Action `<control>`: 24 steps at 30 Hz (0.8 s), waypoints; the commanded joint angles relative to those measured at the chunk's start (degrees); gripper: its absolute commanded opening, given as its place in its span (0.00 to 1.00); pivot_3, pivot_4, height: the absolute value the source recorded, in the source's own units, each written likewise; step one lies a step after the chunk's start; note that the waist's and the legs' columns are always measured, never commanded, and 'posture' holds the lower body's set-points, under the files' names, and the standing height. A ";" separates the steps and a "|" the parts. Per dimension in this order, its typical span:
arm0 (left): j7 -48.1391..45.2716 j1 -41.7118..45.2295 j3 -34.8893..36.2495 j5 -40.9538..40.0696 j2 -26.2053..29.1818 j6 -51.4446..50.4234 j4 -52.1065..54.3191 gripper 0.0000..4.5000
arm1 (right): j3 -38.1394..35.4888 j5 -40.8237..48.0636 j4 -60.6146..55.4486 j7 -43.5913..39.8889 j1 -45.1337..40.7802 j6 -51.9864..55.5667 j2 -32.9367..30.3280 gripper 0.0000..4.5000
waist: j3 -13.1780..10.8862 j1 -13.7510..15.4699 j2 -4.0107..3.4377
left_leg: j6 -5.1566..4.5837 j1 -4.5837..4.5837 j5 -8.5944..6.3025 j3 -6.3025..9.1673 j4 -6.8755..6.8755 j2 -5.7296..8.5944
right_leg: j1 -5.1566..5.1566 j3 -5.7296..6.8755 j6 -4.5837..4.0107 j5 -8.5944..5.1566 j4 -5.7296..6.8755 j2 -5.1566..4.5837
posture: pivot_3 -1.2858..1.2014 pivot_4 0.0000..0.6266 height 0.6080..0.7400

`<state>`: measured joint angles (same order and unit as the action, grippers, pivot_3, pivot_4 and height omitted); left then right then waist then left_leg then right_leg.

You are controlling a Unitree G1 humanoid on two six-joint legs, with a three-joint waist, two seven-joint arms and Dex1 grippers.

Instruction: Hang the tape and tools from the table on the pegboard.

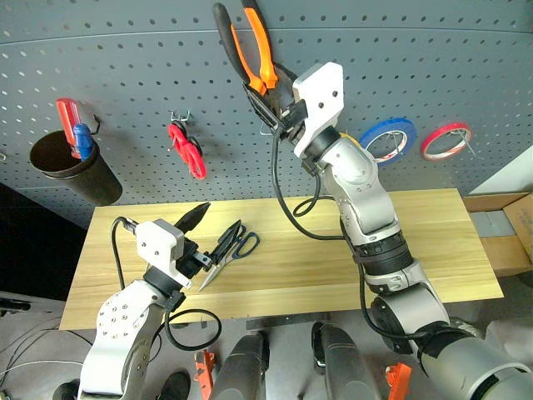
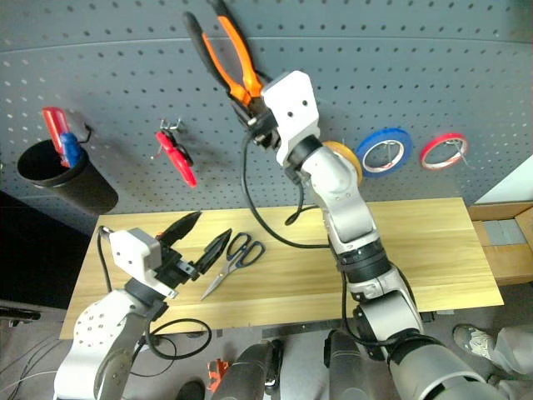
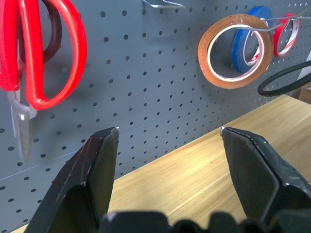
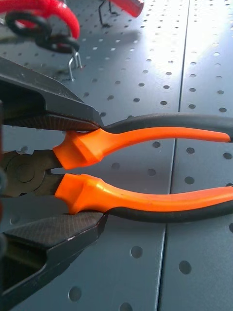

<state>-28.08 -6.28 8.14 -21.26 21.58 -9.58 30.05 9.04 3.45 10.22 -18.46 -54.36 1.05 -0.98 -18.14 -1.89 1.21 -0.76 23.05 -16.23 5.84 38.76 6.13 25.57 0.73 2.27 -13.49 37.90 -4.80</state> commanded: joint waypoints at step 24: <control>0.20 -0.50 0.31 0.85 0.73 0.95 1.93 0.80 | 1.78 -5.08 1.33 3.53 4.44 -1.15 3.62 0.58 | 0.00 -0.07 0.00 | 0.07 -0.01 0.04 0.00 0.00 -0.02 | 0.05 -0.04 -0.01 0.01 0.11 0.05 | 0.52 0.51 1.00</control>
<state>-28.06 -6.78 8.17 -20.48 21.87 -9.57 30.06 10.63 -1.58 14.37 -14.92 -49.83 -0.39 2.17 -18.14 -1.96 1.21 -0.69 23.03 -16.18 5.86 38.76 6.11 25.61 0.69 2.26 -13.49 38.02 -4.75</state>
